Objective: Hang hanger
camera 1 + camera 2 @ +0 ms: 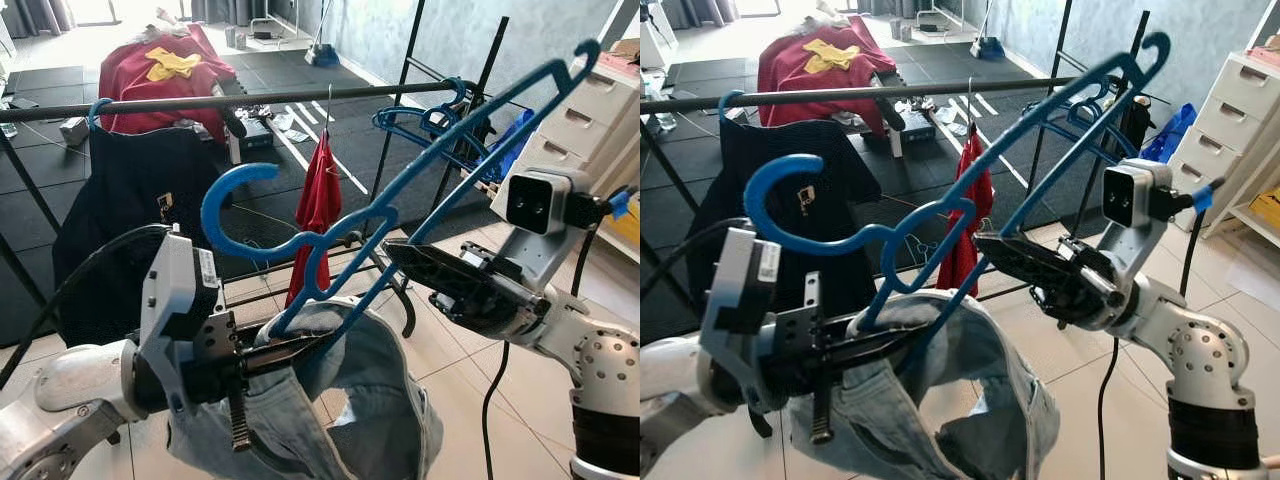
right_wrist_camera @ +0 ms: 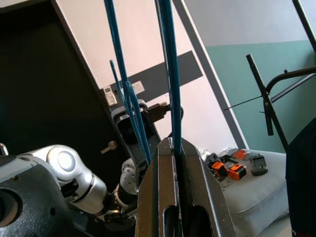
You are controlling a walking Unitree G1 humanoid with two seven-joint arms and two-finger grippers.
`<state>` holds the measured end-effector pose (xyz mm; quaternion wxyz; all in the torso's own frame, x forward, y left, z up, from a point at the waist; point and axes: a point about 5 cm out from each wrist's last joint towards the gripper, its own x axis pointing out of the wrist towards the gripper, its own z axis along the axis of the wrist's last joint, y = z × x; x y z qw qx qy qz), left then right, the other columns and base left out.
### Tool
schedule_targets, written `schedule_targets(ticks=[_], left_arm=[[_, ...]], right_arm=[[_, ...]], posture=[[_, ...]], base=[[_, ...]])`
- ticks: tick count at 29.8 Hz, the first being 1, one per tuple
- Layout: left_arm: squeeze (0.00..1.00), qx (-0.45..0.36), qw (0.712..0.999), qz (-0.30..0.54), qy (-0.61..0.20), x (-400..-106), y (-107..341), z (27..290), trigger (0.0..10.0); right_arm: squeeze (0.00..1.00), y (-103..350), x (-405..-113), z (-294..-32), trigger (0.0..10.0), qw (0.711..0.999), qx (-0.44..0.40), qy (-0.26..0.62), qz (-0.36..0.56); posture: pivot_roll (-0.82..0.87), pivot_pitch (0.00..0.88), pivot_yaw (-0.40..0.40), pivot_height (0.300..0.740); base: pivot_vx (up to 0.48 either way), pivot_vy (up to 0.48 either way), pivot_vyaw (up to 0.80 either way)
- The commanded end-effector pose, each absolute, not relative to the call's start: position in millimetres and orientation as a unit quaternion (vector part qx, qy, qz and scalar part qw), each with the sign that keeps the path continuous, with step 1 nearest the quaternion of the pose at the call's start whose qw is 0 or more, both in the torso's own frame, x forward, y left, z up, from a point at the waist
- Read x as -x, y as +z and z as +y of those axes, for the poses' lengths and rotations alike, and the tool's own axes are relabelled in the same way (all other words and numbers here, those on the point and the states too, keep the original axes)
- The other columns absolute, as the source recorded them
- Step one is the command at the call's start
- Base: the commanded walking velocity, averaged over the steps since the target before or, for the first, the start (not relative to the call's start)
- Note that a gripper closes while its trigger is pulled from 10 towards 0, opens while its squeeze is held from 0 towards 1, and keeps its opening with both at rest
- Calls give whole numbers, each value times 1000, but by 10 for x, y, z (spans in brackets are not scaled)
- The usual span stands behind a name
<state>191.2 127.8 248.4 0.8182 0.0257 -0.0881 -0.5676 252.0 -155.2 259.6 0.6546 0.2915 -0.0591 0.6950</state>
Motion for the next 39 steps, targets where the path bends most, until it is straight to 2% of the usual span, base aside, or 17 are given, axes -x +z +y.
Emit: schedule_targets(ticks=[1, 9, 10, 11, 14, 15, 22, 24, 26, 29, 30, 31, 32, 33, 35, 37, 39], left_arm=[[0, -40, 824, -94, -558, -1955, 2515, 1271, 10000], [0, -73, 853, -114, -504, -2122, 2637, 1391, 10000], [0, -77, 857, -112, -497, -2138, 2635, 1415, 10000], [0, -83, 862, -106, -489, -2152, 2619, 1445, 10000], [0, -88, 866, -100, -482, -2161, 2598, 1472, 10000], [0, -97, 874, -87, -467, -2181, 2545, 1523, 10000], [0, -144, 899, -39, -412, -2250, 2387, 1727, 10000], [0, -147, 900, -37, -409, -2256, 2380, 1739, 10000], [0, -188, 903, -9, -388, -2260, 2343, 1886, 10000], [0, -205, 902, 2, -381, -2259, 2330, 1939, 10000], [0, -223, 900, 15, -374, -2257, 2322, 2001, 10000], [0, -276, 886, 50, -369, -2244, 2306, 2130, 10000], [0, -294, 879, 62, -370, -2240, 2301, 2170, 10000], [0, -294, 879, 62, -370, -2240, 2301, 2170, 10000], [0, -344, 850, 93, -387, -2231, 2286, 2199, 10000], [0, -344, 850, 93, -387, -2231, 2286, 2199, 10000], [0, -405, 803, 120, -422, -2237, 2274, 2159, 10000]], right_arm=[[0, 2675, -2528, -1532, 0, 653, -287, 696, -83], [0, 2538, -2564, -1433, 0, 667, -280, 687, -66], [0, 2486, -2560, -1410, 2784, 675, -270, 685, -53], [0, 2432, -2572, -1401, 10000, 689, -259, 675, -40], [0, 2394, -2591, -1406, 10000, 703, -251, 665, -32], [1000, 2366, -2630, -1470, 10000, 718, -255, 647, -25], [1000, 2274, -2694, -1773, 10000, 765, -237, 599, -7], [1000, 2264, -2700, -1790, 10000, 768, -233, 596, -6], [1000, 2128, -2710, -2064, 10000, 813, -168, 556, 41], [1000, 2096, -2709, -2177, 10000, 827, -145, 541, 56], [1000, 2122, -2701, -2329, 10000, 839, -131, 525, 60], [1000, 2369, -2680, -2647, 10000, 861, -116, 495, 25], [1000, 2467, -2669, -2737, 10000, 867, -109, 486, 10], [1000, 2467, -2669, -2737, 10000, 867, -109, 486, 10], [1000, 2733, -2654, -2846, 10000, 870, -96, 482, -36], [1000, 2733, -2654, -2846, 10000, 870, -96, 482, -36], [1000, 2988, -2650, -2810, 10000, 855, -77, 507, -77]], posture=[[-30, 76, -38, 740], [-21, 76, -37, 740], [-21, 76, -37, 740], [-22, 77, -33, 740], [-24, 79, -35, 740], [-25, 80, -35, 740], [-30, 80, -35, 740], [-30, 80, -38, 740], [-31, 81, -39, 740], [-33, 82, -42, 740], [-37, 82, -41, 740], [-42, 82, -41, 740], [-43, 80, -41, 740], [-43, 80, -41, 740], [-41, 77, -44, 740], [-41, 77, -44, 740], [-40, 69, -47, 740]], base=[[0, 0, 0], [0, 0, 0], [0, 0, 0], [0, 0, 0], [0, 0, 0], [0, 0, 0], [0, 0, 0], [0, 0, 0], [0, 0, 0], [0, 0, 0], [0, 0, 0], [0, 0, 0], [0, 0, 0], [0, 0, 0], [0, 0, 0], [0, 0, 0], [0, 0, 0]])
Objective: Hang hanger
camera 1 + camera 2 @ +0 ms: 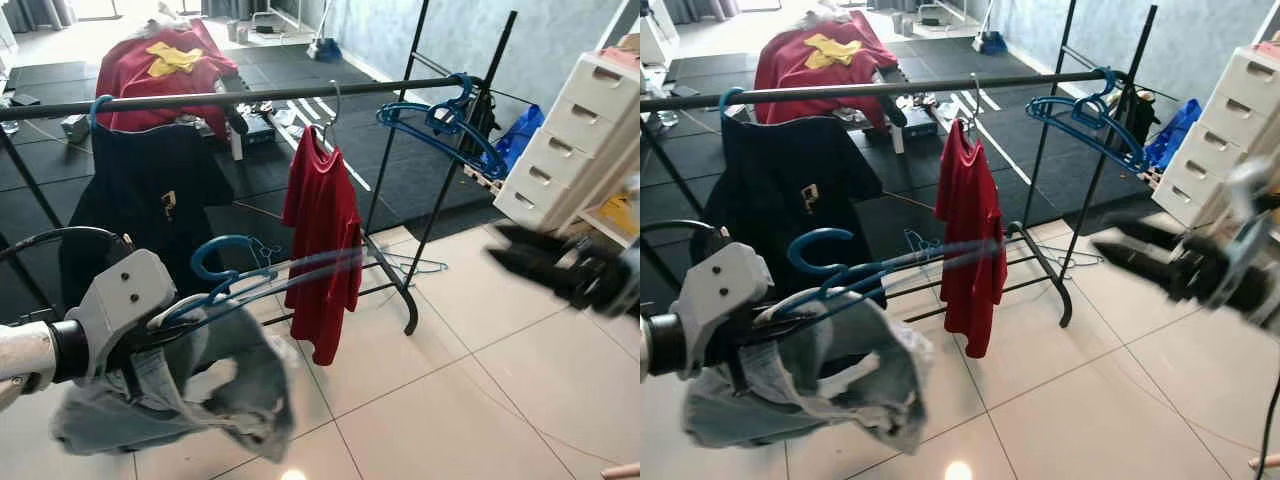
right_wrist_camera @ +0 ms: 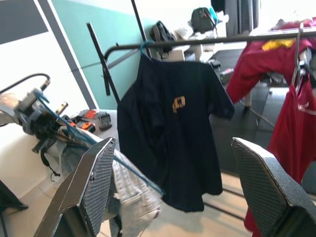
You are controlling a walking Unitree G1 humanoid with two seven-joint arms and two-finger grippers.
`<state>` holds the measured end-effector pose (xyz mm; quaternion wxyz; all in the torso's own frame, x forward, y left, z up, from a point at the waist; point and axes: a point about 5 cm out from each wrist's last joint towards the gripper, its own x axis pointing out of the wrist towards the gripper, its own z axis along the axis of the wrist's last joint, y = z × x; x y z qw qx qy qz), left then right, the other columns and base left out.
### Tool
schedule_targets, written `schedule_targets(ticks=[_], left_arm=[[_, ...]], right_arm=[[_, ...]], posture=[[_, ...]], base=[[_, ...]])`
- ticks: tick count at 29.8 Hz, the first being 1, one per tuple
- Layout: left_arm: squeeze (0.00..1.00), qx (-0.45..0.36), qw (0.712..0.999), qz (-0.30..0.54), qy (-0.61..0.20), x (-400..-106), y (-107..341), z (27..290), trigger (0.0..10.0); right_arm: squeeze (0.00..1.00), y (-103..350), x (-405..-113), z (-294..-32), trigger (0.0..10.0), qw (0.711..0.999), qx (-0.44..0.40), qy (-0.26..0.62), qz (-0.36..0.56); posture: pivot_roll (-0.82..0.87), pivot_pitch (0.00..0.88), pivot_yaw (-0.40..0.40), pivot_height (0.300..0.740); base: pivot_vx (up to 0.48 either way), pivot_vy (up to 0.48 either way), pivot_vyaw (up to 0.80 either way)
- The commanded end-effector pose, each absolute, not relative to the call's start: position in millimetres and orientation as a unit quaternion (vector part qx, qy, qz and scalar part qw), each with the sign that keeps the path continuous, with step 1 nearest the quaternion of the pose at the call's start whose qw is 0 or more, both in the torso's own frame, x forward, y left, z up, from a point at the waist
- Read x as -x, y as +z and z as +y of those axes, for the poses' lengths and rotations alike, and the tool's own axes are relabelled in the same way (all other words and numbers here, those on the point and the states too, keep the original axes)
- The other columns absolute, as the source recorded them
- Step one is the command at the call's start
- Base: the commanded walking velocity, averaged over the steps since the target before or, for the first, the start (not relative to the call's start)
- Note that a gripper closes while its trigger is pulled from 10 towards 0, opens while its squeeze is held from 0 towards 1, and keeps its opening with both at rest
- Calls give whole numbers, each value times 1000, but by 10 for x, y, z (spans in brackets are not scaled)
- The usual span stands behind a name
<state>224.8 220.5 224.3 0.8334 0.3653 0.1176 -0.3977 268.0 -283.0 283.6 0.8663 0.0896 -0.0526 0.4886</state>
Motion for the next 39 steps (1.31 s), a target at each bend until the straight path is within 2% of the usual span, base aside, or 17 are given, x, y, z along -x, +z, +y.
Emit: schedule_targets(ticks=[1, 2, 3, 4, 5, 6, 7, 8, 9, 10, 11, 12, 13, 14, 30, 34, 39], left_arm=[[0, -405, 803, 120, -422, -2237, 2274, 2159, 10000], [0, -436, 772, 129, -444, -2248, 2271, 2107, 10000], [0, -436, 772, 129, -444, -2248, 2271, 2107, 10000], [0, -459, 742, 129, -471, -2268, 2288, 2017, 10000], [0, -459, 742, 129, -471, -2268, 2288, 2017, 10000], [0, -476, 713, 125, -499, -2285, 2316, 1921, 10000], [0, -484, 696, 122, -516, -2293, 2338, 1861, 10000], [0, -484, 696, 122, -516, -2293, 2338, 1861, 10000], [0, -491, 683, 116, -527, -2305, 2376, 1812, 10000], [0, -491, 683, 116, -527, -2305, 2376, 1812, 10000], [0, -502, 668, 111, -538, -2311, 2438, 1780, 10000], [0, -502, 668, 111, -538, -2311, 2438, 1780, 10000], [0, -520, 647, 115, -546, -2313, 2529, 1774, 10000], [0, -528, 640, 119, -546, -2314, 2550, 1784, 10000], [0, -558, 615, 175, -529, -2414, 2629, 1789, 10000], [0, -547, 620, 190, -529, -2432, 2642, 1730, 10000], [0, -520, 642, 207, -524, -2438, 2684, 1687, 10000]], right_arm=[[1000, 2988, -2650, -2810, 10000, 855, -77, 507, -77], [1000, 3051, -2661, -2684, 10000, 837, -60, 538, -78], [1000, 3051, -2661, -2684, 10000, 837, -60, 538, -78], [1000, 3008, -2665, -2450, 10000, 804, -45, 590, -52], [1000, 3008, -2665, -2450, 10000, 804, -45, 590, -52], [0, 2894, -2648, -2223, 10000, 763, -33, 645, -15], [0, 2804, -2624, -2089, 10000, 735, -29, 678, 12], [0, 2804, -2624, -2089, 10000, 735, -29, 678, 12], [0, 2711, -2604, -1993, 10000, 710, -23, 702, 38], [0, 2711, -2604, -1993, 10000, 710, -23, 702, 38], [0, 2620, -2588, -1902, 10000, 687, -20, 724, 64], [0, 2620, -2588, -1902, 10000, 687, -20, 724, 64], [0, 2474, -2572, -1748, 10000, 659, -5, 746, 94], [0, 2436, -2572, -1697, 10000, 653, 0, 751, 98], [0, 2201, -2532, -1265, 10000, 633, 54, 766, 100], [0, 2212, -2564, -1169, 10000, 642, 73, 759, 82], [0, 2120, -2626, -1095, 10000, 657, 140, 735, 87]], posture=[[-40, 69, -47, 740], [-42, 66, -49, 740], [-42, 66, -49, 740], [-46, 58, -45, 740], [-46, 58, -45, 740], [-42, 53, -49, 740], [-42, 53, -49, 740], [-42, 53, -49, 740], [-38, 48, -55, 740], [-38, 48, -55, 740], [-41, 44, -61, 740], [-41, 44, -61, 740], [-41, 42, -62, 740], [-41, 42, -62, 740], [-26, 23, -58, 740], [-27, 23, -56, 740], [-26, 26, -60, 740]], base=[[0, 0, 0], [0, 0, 0], [0, 0, 0], [0, 0, 0], [0, 0, 0], [0, 0, 0], [0, 0, 0], [0, 0, 0], [0, 0, 0], [0, 0, 0], [0, 0, 0], [0, 0, 0], [0, 0, 0], [0, 0, 0], [0, 0, 0], [0, 0, 0], [0, 0, 0]])
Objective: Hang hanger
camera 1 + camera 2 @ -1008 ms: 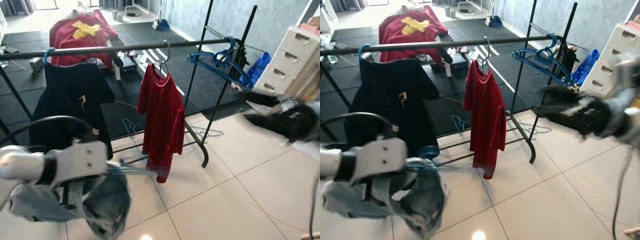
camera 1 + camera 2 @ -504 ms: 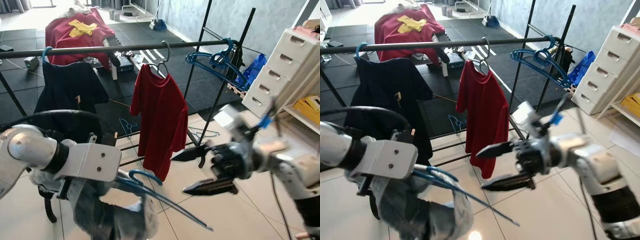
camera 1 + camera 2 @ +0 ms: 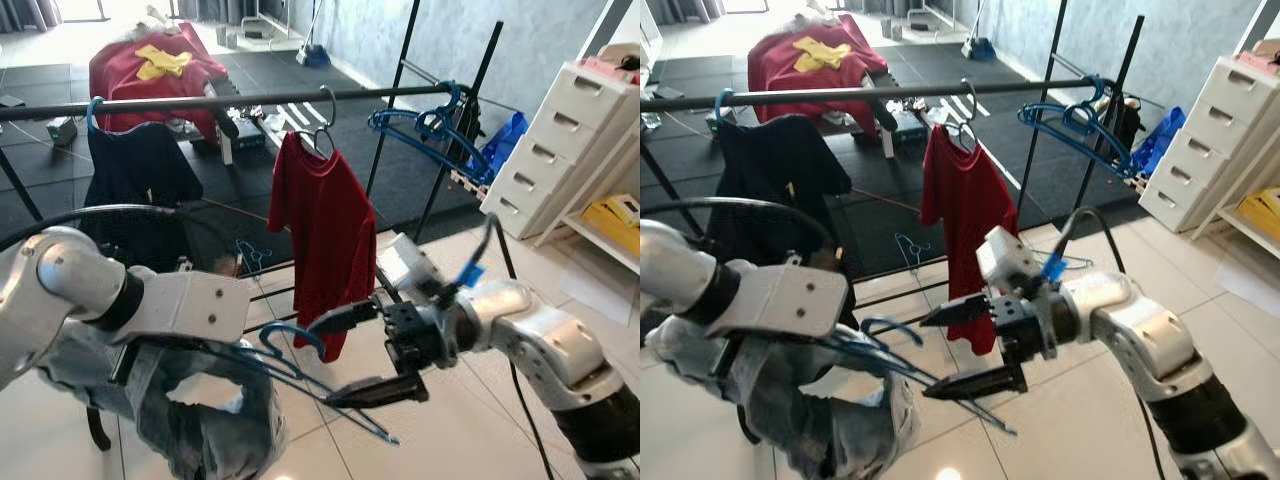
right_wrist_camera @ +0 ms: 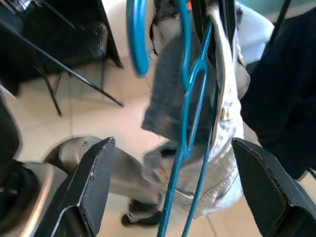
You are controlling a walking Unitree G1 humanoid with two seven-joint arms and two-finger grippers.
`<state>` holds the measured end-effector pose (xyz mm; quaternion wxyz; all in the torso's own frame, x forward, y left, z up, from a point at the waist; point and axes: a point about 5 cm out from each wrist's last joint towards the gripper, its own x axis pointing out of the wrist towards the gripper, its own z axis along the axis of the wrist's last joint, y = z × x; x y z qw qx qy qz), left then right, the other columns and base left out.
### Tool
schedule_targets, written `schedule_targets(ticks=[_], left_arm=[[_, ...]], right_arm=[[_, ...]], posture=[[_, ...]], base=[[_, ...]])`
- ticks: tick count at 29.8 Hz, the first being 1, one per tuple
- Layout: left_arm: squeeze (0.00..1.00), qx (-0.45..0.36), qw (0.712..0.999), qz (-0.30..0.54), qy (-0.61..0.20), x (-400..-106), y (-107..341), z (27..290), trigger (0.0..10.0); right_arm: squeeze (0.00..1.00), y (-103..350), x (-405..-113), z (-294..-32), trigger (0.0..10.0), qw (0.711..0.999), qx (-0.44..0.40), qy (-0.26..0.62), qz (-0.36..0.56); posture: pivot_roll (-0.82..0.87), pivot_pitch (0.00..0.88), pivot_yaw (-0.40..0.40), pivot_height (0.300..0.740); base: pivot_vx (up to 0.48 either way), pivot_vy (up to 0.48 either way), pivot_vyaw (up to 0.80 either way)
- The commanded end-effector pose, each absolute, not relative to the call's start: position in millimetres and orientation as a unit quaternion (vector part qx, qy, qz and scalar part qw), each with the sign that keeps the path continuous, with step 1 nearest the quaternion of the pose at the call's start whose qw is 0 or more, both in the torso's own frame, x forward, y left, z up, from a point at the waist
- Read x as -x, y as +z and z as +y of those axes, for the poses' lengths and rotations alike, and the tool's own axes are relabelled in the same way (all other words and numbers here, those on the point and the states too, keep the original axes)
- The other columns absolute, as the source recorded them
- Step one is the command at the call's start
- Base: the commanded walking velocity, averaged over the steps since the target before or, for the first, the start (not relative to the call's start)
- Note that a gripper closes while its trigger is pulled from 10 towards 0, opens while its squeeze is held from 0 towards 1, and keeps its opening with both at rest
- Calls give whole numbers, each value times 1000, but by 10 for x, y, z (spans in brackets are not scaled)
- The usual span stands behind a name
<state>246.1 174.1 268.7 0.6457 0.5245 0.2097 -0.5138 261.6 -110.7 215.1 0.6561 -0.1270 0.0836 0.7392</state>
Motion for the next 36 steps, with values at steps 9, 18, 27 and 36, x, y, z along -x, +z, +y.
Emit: schedule_targets(ticks=[9, 18, 27, 36], left_arm=[[0, -488, 664, 234, -516, -2431, 2745, 1678, 10000], [0, -441, 659, 246, -558, -2272, 2812, 1530, 10000], [0, -437, 641, 219, -591, -2200, 2863, 1451, 10000], [643, -433, 627, 145, -631, -2227, 2950, 1395, 10000]], right_arm=[[0, 2076, -2721, -884, 3451, 702, 153, 694, 47], [0, 2030, -2769, -799, 0, 729, 134, 671, 20], [0, 2024, -2783, -792, 0, 734, 128, 667, 16], [0, 2044, -2793, -788, 0, 735, 121, 667, 9]], posture=[[-13, 37, -58, 740], [-9, 44, -54, 740], [-8, 44, -53, 740], [-9, 42, -50, 740]], base=[[0, 0, 0], [0, 0, 0], [0, 0, 0], [0, 0, 0]])
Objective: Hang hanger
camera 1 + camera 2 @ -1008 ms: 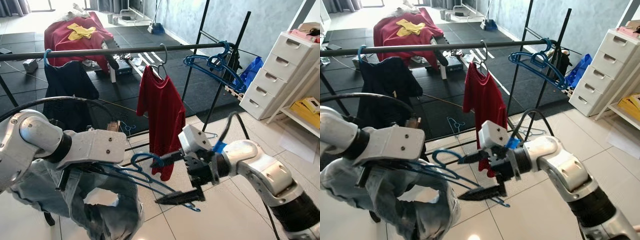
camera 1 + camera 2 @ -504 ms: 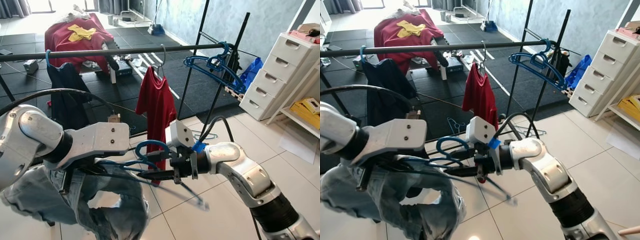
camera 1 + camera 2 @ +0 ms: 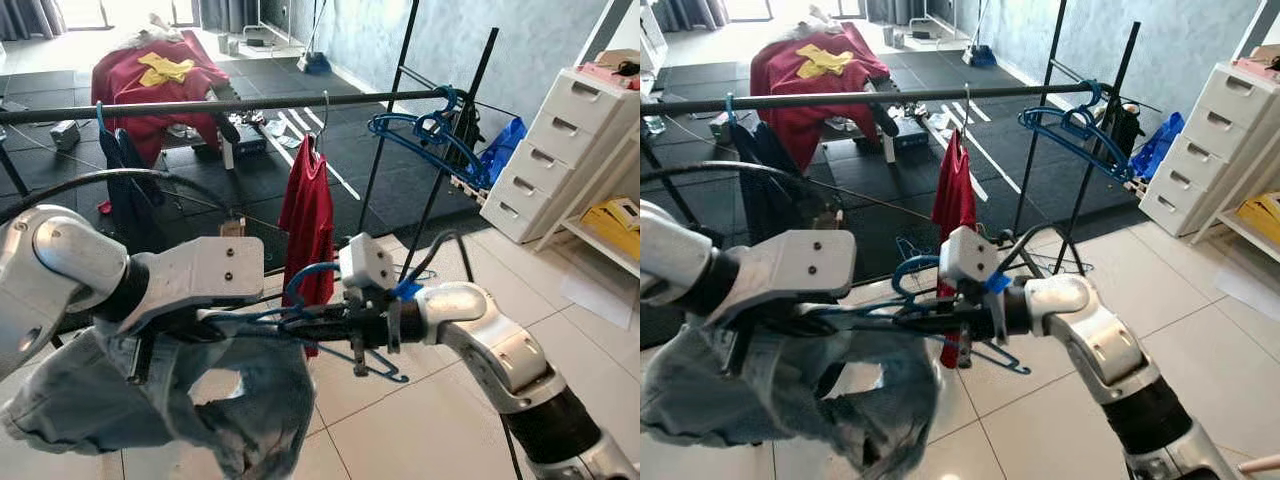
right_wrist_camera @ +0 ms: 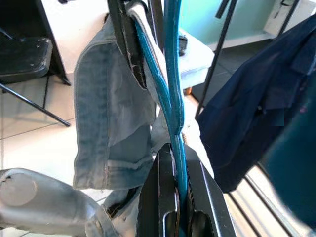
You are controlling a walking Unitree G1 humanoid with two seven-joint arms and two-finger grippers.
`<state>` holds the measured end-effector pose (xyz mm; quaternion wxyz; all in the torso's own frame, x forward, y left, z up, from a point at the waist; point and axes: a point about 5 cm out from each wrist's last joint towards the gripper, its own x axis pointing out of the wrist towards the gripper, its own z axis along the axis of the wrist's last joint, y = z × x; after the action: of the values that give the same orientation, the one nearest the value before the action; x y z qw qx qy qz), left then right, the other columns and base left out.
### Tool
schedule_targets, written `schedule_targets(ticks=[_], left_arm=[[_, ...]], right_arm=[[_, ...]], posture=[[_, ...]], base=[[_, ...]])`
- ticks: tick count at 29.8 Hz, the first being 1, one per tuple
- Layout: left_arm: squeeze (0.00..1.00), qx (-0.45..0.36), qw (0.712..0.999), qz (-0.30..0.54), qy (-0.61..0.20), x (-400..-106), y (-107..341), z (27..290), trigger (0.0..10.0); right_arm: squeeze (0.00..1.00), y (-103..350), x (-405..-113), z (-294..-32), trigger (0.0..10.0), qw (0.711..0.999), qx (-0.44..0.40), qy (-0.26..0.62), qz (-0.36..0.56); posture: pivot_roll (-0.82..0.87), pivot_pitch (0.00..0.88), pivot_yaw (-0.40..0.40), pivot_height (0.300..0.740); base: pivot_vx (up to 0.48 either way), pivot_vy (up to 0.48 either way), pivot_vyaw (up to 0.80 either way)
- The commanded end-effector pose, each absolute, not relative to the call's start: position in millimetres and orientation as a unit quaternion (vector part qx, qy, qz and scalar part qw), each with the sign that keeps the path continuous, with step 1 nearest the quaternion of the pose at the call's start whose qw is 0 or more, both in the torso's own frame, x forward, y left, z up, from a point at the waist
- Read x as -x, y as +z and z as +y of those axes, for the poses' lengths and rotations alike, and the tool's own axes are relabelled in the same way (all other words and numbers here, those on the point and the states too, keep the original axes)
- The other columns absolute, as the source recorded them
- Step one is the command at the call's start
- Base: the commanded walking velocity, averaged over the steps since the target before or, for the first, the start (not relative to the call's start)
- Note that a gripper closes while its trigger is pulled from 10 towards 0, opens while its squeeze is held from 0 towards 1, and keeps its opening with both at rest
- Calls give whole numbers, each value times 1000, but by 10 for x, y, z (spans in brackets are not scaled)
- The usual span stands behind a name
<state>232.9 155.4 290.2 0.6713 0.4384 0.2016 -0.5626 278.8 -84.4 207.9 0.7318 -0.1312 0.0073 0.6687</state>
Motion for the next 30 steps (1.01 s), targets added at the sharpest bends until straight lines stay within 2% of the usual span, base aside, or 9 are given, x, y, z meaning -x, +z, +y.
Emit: schedule_targets(ticks=[1, 2, 3, 4, 11, 15, 19, 29, 30], left_arm=[[643, -433, 627, 145, -631, -2227, 2950, 1395, 10000], [643, -433, 627, 145, -631, -2227, 2950, 1395, 10000], [937, -429, 629, 144, -631, -2247, 2958, 1422, 10000], [1000, -415, 633, 142, -637, -2263, 2974, 1456, 10000], [1000, -371, 656, 123, -646, -2307, 3048, 1527, 10000], [1000, -299, 714, 74, -629, -2405, 3227, 1793, 10000], [1000, -283, 733, 57, -616, -2434, 3268, 1889, 10000], [1000, -161, 868, -30, -468, -2507, 3237, 2564, 10000], [55, -145, 883, -27, -445, -2470, 3142, 2690, 10000]], right_arm=[[0, 2044, -2793, -788, 0, 735, 121, 667, 9], [0, 2044, -2793, -788, 0, 735, 121, 667, 9], [0, 2050, -2795, -789, 0, 735, 121, 667, 8], [0, 2055, -2798, -791, 0, 735, 121, 667, 7], [0, 2069, -2800, -794, 0, 736, 119, 667, 2], [0, 2172, -2802, -827, 0, 738, 109, 666, -14], [0, 2207, -2805, -843, 0, 739, 106, 665, -20], [0, 2439, -2815, -976, 0, 745, 105, 657, -49], [0, 2500, -2824, -1040, 0, 748, 104, 653, -54]], posture=[[-9, 42, -50, 740], [-9, 42, -50, 740], [-10, 42, -50, 740], [-9, 42, -49, 740], [-12, 43, -48, 740], [-23, 44, -41, 740], [-23, 44, -41, 740], [-40, 49, -36, 740], [-41, 51, -40, 740]], base=[[0, 0, 0], [0, 0, 0], [0, 0, 0], [0, 0, 0], [0, 0, 0], [0, 0, 0], [0, 0, 0], [0, 0, 0], [0, 0, 0]])
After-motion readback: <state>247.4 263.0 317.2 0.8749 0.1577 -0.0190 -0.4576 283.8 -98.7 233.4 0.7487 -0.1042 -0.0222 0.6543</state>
